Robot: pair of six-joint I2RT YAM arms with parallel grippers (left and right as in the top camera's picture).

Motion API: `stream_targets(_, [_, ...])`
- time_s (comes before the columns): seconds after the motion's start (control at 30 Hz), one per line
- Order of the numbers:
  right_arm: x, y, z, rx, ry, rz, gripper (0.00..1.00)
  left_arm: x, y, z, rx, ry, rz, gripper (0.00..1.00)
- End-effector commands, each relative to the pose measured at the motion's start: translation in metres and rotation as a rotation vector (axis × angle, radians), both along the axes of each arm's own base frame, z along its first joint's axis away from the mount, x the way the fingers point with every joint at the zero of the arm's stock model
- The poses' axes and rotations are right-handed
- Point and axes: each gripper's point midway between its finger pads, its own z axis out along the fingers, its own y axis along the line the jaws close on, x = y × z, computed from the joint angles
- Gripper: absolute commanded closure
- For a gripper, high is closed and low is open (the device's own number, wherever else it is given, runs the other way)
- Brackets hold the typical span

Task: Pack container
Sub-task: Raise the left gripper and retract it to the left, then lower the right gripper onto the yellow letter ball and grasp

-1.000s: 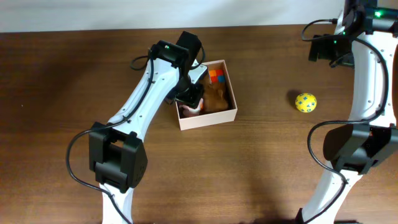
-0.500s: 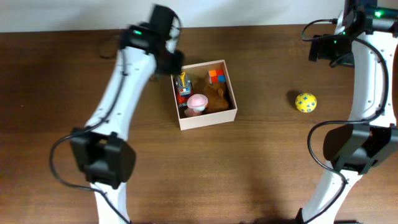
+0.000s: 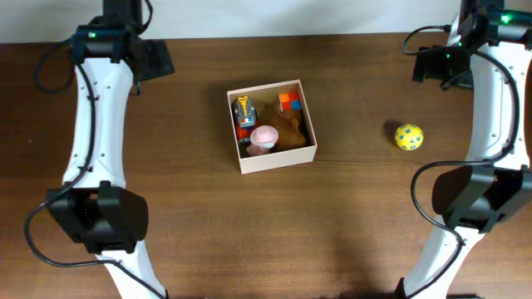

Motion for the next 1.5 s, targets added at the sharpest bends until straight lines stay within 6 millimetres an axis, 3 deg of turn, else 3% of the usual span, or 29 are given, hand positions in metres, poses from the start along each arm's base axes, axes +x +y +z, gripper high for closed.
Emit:
stream_targets(0.0, [0.001,-0.002,0.010,-0.018,-0.025,-0.007,0.01,-0.003,0.011,0.012,0.007,-0.025,0.035,0.01])
stream_targets(0.6, [0.001,-0.003,0.010,-0.018,-0.025,-0.010,0.01,-0.005,0.012,0.011,0.007,-0.018,0.037,0.01])
stream_targets(0.73, [0.011,0.009,0.011,0.045,-0.069,0.018,0.01,-0.005,0.011,0.011,0.007,-0.018,0.036,0.01])
stream_targets(0.97, [0.019,0.008,0.012,0.043,-0.096,0.021,0.01,-0.005,0.012,0.011,0.007,-0.018,0.037,0.01])
stream_targets(1.13, [0.007,0.012,-0.014,0.063,-0.005,0.020,0.01,-0.005,0.012,0.011,0.007,-0.018,0.037,0.01])
stream_targets(1.47, [-0.013,0.015,-0.101,0.099,0.150,-0.008,0.01,-0.005,0.012,0.011,0.007,-0.018,0.037,0.01])
